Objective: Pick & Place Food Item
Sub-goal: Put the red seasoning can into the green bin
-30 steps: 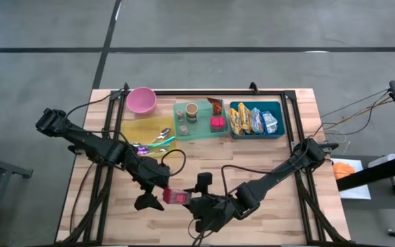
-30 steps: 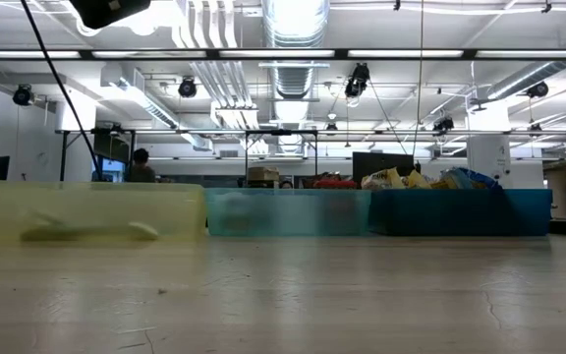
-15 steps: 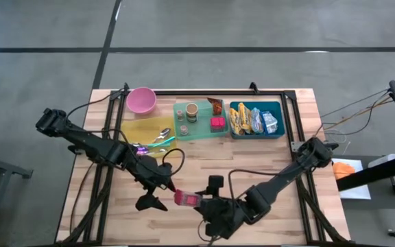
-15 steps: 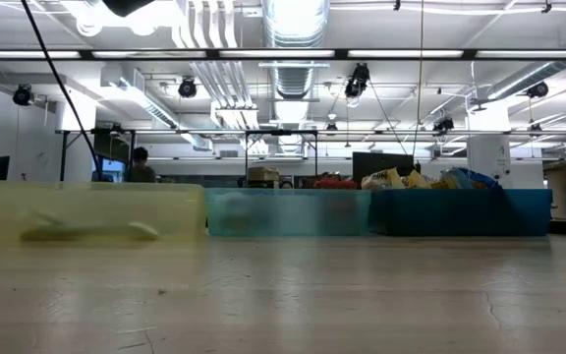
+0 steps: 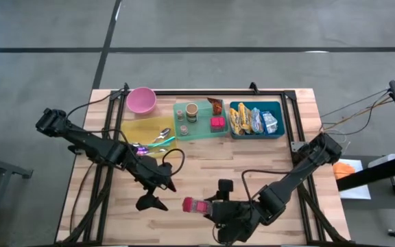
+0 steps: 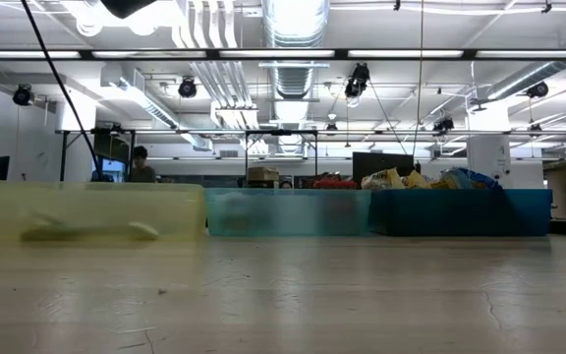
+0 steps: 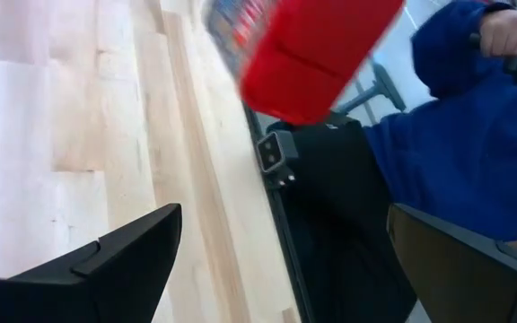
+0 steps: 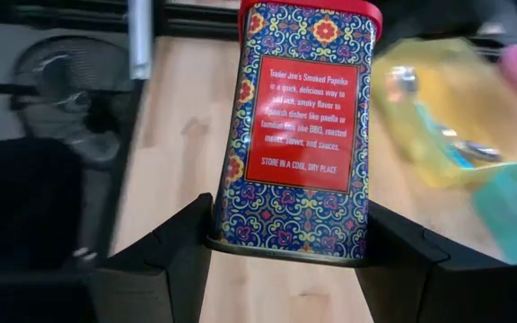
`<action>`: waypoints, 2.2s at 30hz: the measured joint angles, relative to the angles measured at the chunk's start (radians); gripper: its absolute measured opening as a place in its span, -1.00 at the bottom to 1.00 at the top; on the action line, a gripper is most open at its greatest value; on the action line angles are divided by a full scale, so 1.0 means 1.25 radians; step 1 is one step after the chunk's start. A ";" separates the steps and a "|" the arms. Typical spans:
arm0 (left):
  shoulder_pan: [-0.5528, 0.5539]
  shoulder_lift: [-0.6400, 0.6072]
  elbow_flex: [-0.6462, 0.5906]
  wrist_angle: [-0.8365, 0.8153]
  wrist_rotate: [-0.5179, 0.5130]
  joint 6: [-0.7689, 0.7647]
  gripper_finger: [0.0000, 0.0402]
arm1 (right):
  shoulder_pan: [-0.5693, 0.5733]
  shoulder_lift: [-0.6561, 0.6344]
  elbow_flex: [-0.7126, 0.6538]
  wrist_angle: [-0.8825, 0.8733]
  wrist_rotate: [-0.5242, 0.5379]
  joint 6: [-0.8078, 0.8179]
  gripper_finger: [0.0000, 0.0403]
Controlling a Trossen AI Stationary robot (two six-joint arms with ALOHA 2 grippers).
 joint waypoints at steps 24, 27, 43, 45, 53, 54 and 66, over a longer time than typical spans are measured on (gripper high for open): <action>-0.007 0.000 0.001 0.013 -0.226 0.150 0.98 | -0.029 0.002 -0.091 0.126 0.149 0.139 0.06; -0.014 0.000 0.001 0.022 -0.222 0.214 0.98 | -0.029 0.002 -0.114 0.172 0.158 0.144 0.06; -0.020 0.000 0.001 0.122 -0.209 0.281 0.98 | -0.030 0.002 -0.149 0.301 0.130 0.071 0.06; -0.020 0.002 0.001 0.133 -0.203 0.280 0.98 | -0.033 0.002 -0.152 0.316 0.129 0.055 0.06; -0.020 0.027 0.001 0.175 -0.180 0.279 0.98 | -0.054 0.002 -0.155 0.348 0.108 0.017 0.06; -0.020 0.027 0.001 0.173 -0.180 0.279 0.98 | -0.055 0.002 -0.156 0.357 0.106 0.009 0.06; -0.019 0.036 0.000 0.192 -0.178 0.260 0.98 | -0.059 0.002 -0.162 0.417 0.080 -0.047 0.06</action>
